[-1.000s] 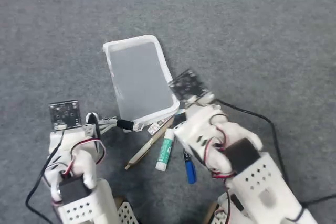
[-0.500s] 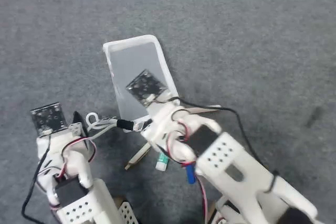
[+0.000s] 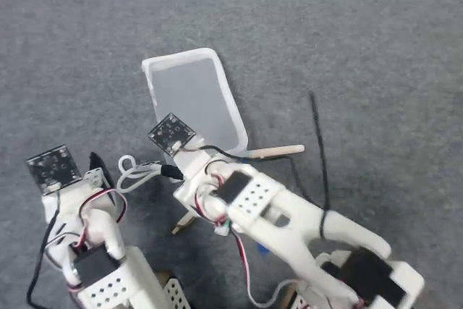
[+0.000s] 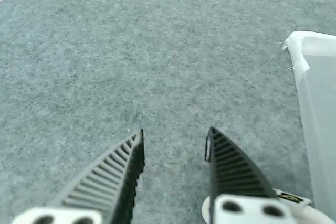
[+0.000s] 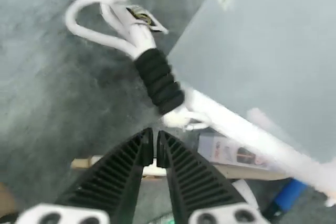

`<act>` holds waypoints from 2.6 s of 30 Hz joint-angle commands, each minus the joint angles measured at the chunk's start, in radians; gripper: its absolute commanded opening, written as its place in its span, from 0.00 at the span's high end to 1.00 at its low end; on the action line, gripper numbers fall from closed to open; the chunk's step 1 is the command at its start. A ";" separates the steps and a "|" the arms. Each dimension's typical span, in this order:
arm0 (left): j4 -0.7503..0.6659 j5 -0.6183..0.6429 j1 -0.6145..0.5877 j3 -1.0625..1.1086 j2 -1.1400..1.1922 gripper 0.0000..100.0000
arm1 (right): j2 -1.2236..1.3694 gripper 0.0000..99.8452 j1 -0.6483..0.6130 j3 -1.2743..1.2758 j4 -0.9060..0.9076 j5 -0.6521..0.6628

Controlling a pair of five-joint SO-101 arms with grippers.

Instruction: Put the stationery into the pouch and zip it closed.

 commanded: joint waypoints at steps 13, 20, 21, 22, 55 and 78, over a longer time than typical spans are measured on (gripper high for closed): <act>-0.028 0.012 -0.005 -0.061 -0.020 0.82 | 0.039 0.87 0.067 -0.405 0.229 -0.210; -0.028 0.012 -0.005 -0.061 -0.020 0.82 | 0.084 0.82 -0.085 -0.410 0.231 -0.153; -0.028 0.012 -0.005 -0.061 -0.020 0.82 | 0.108 0.81 -0.090 -0.420 0.231 -0.133; -0.028 0.012 -0.005 -0.061 -0.020 0.82 | 0.134 0.81 -0.090 -0.431 0.229 -0.117; -0.026 0.012 -0.002 -0.059 -0.020 0.82 | 0.414 0.82 -0.064 -0.554 0.196 0.331; -0.025 0.012 -0.002 -0.059 -0.020 0.82 | 0.297 0.99 0.025 -0.606 0.325 0.213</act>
